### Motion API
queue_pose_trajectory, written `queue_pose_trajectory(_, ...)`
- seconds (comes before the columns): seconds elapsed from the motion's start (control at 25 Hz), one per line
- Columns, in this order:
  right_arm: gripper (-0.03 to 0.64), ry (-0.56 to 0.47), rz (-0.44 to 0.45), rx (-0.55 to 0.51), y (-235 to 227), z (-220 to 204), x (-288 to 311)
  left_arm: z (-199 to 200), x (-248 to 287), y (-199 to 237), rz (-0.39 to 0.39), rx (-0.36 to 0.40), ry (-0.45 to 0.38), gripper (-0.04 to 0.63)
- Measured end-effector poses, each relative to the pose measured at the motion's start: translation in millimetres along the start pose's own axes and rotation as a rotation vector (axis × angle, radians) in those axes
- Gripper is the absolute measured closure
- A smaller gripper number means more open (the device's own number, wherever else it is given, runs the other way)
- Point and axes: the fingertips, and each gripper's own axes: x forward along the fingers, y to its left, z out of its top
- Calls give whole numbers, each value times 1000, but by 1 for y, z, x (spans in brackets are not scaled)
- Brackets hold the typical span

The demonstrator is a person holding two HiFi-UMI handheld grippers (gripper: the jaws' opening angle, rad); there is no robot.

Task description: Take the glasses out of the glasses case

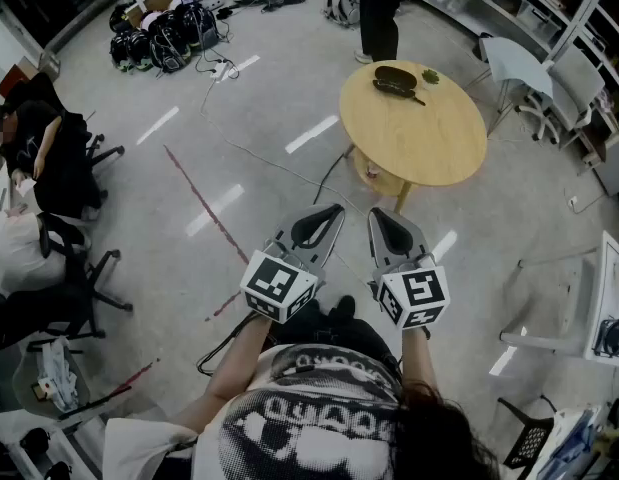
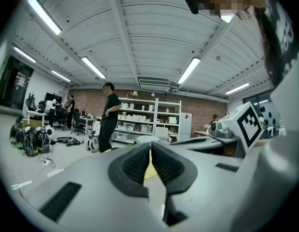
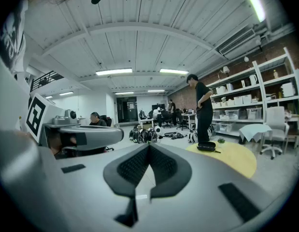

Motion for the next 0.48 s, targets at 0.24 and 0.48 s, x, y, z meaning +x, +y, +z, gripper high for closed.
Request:
queue_pose_trajectory(0.24, 621, -9, 7, -15, -12, 6, 1, 2, 11, 0, 7, -9, -6, 575)
queue_pose_trajectory(0.48, 620, -3, 11, -66, -19, 0, 2, -4, 21, -4, 4, -4, 15, 575)
